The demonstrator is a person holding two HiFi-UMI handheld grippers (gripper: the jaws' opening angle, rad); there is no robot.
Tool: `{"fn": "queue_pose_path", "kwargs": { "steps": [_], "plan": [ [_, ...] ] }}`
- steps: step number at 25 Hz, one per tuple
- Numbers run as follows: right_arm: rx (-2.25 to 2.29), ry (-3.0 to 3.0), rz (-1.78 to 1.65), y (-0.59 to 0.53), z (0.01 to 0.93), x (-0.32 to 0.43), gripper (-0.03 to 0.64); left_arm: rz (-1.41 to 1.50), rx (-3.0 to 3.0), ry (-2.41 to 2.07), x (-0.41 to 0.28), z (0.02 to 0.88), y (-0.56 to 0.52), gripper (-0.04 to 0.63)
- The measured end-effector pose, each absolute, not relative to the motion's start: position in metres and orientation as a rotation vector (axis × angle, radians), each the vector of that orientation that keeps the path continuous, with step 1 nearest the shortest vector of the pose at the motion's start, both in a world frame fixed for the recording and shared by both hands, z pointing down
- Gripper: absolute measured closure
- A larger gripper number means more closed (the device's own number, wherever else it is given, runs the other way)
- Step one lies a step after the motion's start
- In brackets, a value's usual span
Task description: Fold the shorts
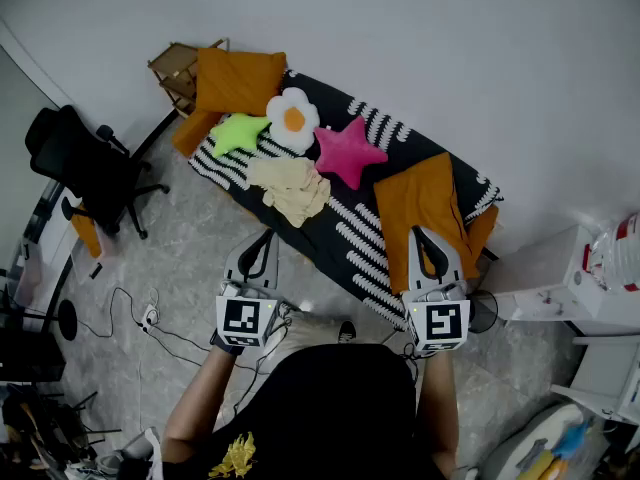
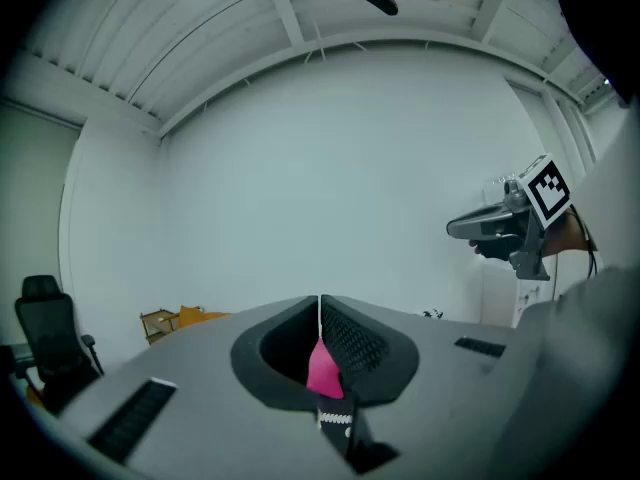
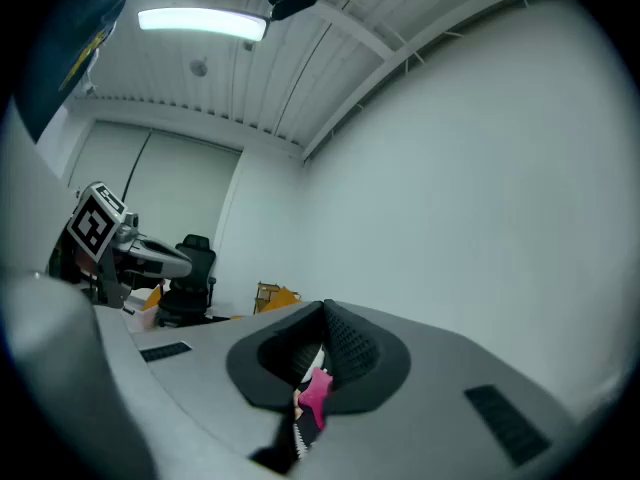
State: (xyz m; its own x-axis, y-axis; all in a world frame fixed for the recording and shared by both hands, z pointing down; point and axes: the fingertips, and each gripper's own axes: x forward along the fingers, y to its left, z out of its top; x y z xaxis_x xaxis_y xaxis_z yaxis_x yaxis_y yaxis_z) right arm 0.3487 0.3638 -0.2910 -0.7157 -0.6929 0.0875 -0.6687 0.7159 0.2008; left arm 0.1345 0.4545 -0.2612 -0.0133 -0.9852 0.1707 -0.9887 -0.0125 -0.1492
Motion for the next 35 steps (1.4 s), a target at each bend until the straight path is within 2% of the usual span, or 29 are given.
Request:
{"fn": "queue_pose_path", "kwargs": {
  "steps": [9,16,27,35],
  "plan": [
    [1.072,-2.821,0.062,0.389,-0.261,0.369,0.601,0.369,2.176,-2.229,0.138,-0.26,0.491,0.582],
    [0.938,-2.806,0.037,0.421,-0.236,0.342,0.601,0.34,2.09,-2.292,0.11,-0.261,0.519,0.583],
    [0.871,-2.725,-0.082,0.449,-0.225,0.325,0.601,0.542,2.159,-2.222,0.12,-0.255,0.533,0.583],
    [0.873,-2.745,-0.057,0.459,-0.213,0.321,0.6,0.462,2.066,-2.277,0.101,-0.249,0.542,0.578]
  ]
}}
